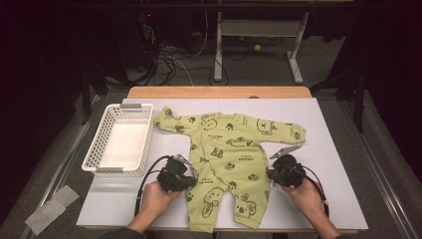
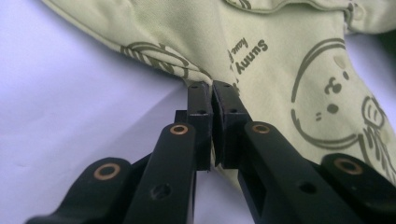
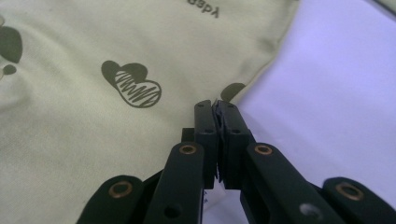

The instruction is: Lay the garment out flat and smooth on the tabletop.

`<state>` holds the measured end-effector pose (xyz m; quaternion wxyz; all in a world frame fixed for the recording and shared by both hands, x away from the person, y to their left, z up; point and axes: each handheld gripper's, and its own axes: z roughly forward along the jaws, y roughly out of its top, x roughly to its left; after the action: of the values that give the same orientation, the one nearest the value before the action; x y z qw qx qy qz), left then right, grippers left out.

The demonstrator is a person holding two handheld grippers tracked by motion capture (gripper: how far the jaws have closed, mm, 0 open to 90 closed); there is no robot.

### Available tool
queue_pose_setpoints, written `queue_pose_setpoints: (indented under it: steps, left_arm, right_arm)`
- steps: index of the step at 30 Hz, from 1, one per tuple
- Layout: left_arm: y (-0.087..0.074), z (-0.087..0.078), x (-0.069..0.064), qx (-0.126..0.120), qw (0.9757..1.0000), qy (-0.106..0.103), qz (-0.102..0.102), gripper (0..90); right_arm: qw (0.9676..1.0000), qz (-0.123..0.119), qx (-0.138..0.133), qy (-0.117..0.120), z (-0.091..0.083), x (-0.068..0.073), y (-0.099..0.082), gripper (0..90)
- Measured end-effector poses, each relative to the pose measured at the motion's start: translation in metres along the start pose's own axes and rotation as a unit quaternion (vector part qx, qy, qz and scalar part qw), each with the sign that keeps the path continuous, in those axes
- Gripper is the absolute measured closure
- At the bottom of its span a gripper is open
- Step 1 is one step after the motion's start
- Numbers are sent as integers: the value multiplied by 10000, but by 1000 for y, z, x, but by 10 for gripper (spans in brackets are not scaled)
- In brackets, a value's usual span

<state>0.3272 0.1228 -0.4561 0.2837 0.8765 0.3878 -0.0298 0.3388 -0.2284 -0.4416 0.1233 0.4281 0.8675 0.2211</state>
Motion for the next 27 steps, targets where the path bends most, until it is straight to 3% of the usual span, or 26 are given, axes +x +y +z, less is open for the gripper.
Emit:
queue_pose_setpoints:
  steps: [5, 8, 11, 14, 16, 17, 21, 27]
  left_arm:
    - [-4, -3, -1, -11, 10000, -6, -23, 828]
    - [-7, -4, -2, -16, 10000, -16, -24, 828]
    - [-9, -3, -3, -29, 10000, -30, -15, 827]
    - [-8, -2, -4, -44, 10000, -38, -31, 827]
    - [-8, -2, -4, -17, 10000, -43, 5, 828]
    - [-8, -2, -4, -18, 10000, -46, -2, 828]
    - [-10, -4, -6, -3, 10000, -45, 42, 828]
    - [-14, -5, -8, 22, 9999, -89, 101, 827]
  right_arm:
    - [10000, 13, -67, -63, -4, -6, 0, 877]
    - [9999, 75, -123, 11, -4, -4, -1, 746]
    - [9995, 182, -140, 199, -3, -1, -6, 678]
    - [9997, 168, -60, 187, -1, 2, -12, 721]
    - [9995, 140, -100, 265, -2, 3, -14, 867]
    - [9995, 101, -104, 268, -3, 4, -15, 882]
    - [9998, -96, -41, 180, -7, 11, -19, 891]
    - [9996, 18, -123, 247, -16, 14, -34, 887]
